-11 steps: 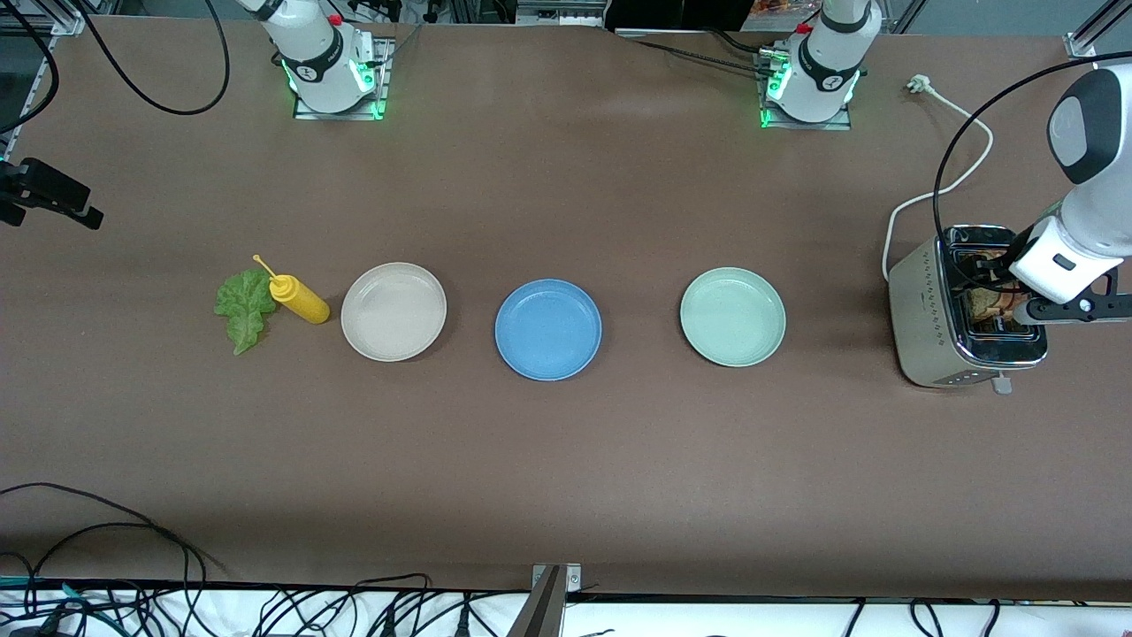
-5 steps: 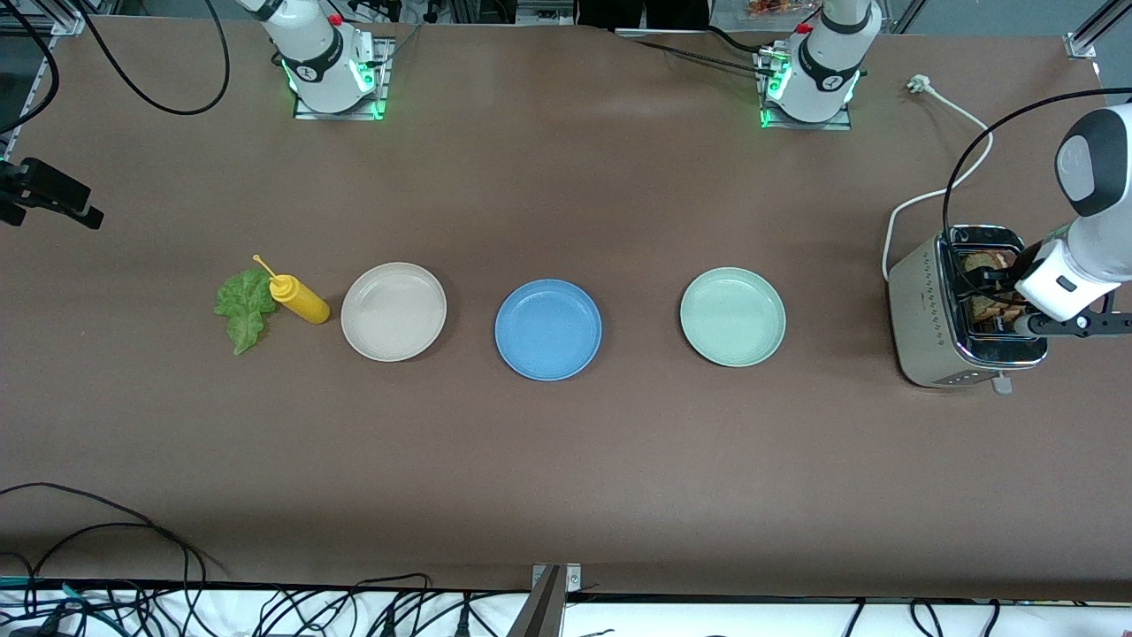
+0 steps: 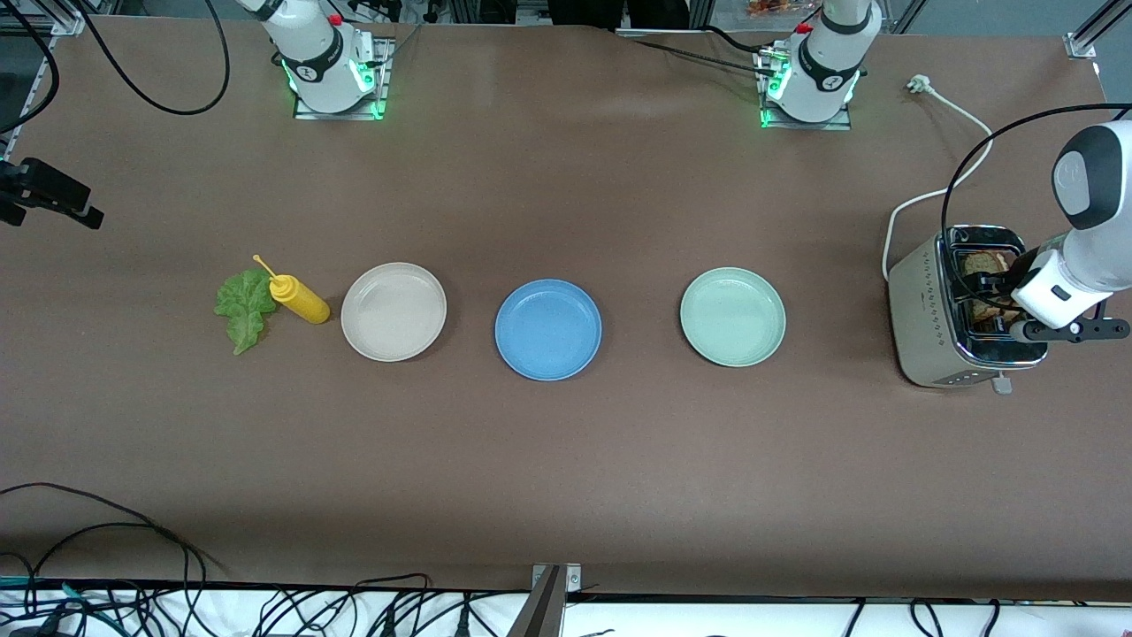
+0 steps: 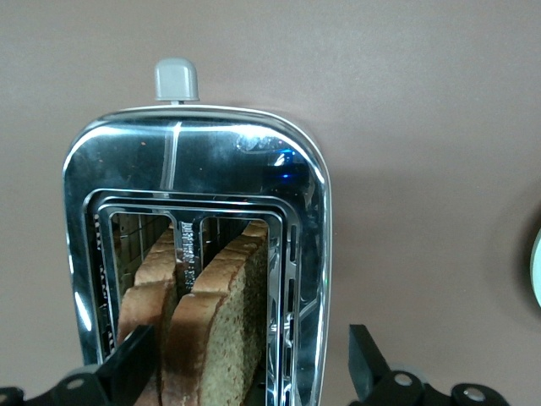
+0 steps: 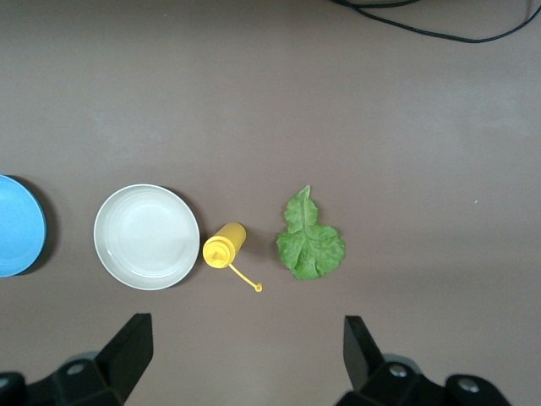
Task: Make sandwich in blue plate with both arms
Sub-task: 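Lower the left gripper over the toaster toward a bread slice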
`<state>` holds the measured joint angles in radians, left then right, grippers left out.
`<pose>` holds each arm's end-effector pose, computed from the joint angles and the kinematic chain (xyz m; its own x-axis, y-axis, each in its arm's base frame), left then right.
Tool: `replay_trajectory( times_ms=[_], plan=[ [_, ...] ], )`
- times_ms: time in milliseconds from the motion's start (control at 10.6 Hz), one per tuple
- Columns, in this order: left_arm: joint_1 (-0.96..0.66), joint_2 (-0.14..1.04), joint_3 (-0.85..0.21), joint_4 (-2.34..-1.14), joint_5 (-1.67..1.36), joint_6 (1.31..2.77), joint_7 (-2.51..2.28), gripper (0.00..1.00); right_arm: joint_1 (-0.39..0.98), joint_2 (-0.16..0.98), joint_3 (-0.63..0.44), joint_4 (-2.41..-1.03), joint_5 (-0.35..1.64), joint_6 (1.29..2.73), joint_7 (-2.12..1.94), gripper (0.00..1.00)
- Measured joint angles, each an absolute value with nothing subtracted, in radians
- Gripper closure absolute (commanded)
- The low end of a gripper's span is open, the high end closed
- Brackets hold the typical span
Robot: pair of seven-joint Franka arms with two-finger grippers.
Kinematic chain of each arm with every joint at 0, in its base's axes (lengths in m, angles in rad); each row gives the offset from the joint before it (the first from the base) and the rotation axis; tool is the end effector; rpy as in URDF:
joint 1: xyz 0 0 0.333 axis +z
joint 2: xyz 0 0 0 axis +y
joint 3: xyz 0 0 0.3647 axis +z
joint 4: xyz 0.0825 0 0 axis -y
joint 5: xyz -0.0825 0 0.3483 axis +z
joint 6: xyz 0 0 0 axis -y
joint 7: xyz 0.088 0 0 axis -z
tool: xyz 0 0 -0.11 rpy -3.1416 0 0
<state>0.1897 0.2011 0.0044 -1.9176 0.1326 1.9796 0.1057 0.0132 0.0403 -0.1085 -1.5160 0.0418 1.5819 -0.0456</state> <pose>0.5539 0.1176 0.4422 0.9876 0.0344 -0.1529 0.0194 -0.9950 -0.0981 0.5331 -0.0448 0.6741 0.9984 -0.0499 0.0275 -0.0489 -0.9981 -0.0362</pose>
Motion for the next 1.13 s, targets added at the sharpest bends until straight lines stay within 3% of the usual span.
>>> replay_trajectory(
  times_ms=[662,756,945,1134],
  plan=[
    [0.192,0.204,-0.003,-1.927,0.116,1.890,0.084,0.00,0.013,0.040,-0.109,-1.516,0.042,1.582,-0.046,0.00],
    [0.192,0.204,-0.003,-1.927,0.115,1.878,0.082,0.11,0.013,0.040,-0.109,-1.516,0.042,1.582,-0.046,0.00],
    [0.192,0.204,-0.003,-1.932,0.109,1.870,0.080,0.46,0.013,0.040,-0.109,-1.516,0.042,1.582,-0.046,0.00],
    [0.192,0.204,-0.003,-1.934,0.103,1.856,0.080,0.49,0.013,0.040,-0.109,-1.516,0.042,1.582,-0.046,0.00]
  ],
)
